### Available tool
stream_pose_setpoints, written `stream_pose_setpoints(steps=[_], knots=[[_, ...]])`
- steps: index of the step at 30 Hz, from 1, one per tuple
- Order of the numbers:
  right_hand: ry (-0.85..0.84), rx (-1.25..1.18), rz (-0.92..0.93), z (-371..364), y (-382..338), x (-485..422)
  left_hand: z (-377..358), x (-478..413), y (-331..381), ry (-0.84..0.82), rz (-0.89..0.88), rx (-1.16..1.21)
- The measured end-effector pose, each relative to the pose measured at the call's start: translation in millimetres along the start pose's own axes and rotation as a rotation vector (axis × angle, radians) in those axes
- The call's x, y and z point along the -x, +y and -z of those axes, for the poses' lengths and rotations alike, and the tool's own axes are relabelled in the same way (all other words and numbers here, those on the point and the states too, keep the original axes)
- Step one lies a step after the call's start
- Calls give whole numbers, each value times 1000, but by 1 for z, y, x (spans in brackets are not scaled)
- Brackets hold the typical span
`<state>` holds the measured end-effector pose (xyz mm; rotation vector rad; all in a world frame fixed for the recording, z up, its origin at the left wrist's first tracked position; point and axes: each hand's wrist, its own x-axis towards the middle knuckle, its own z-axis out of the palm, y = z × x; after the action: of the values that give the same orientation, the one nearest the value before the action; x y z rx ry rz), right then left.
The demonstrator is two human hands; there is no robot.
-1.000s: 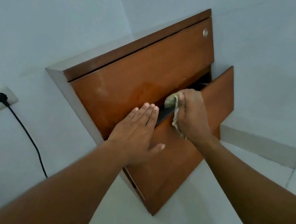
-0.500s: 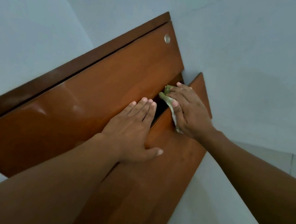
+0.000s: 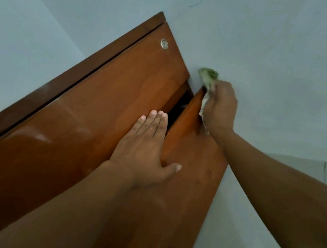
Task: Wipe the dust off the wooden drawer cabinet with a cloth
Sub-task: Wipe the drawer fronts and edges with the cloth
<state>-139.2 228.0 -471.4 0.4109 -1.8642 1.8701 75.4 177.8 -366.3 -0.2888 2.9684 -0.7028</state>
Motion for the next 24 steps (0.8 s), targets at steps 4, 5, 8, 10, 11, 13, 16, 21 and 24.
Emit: stream_pose_setpoints(steps=[4, 5, 8, 10, 11, 13, 16, 21, 24], knots=[[194, -136, -388, 24, -22, 41, -1, 5, 1, 18, 9, 32], [202, -170, -343, 29, -31, 61, -1, 7, 1, 22, 6, 37], [-2, -236, -91, 26, -53, 124, -1, 15, 2, 14, -4, 97], [-194, -152, 94, 17, -54, 148, -3, 23, 4, -2, -1, 198], [-240, -121, 151, 14, -50, 147, -5, 26, 5, -7, 1, 248], [-287, -74, 202, 11, -43, 131, -8, 30, 5, -18, 9, 317], [-311, -24, 186, 4, -26, 92, -10, 30, 4, -8, 16, 339], [-325, -39, -152, -5, 18, 58, -5, 28, 11, -9, 29, 361], [-322, -33, -385, 0, 33, 77, -7, 28, 10, 1, 26, 358]])
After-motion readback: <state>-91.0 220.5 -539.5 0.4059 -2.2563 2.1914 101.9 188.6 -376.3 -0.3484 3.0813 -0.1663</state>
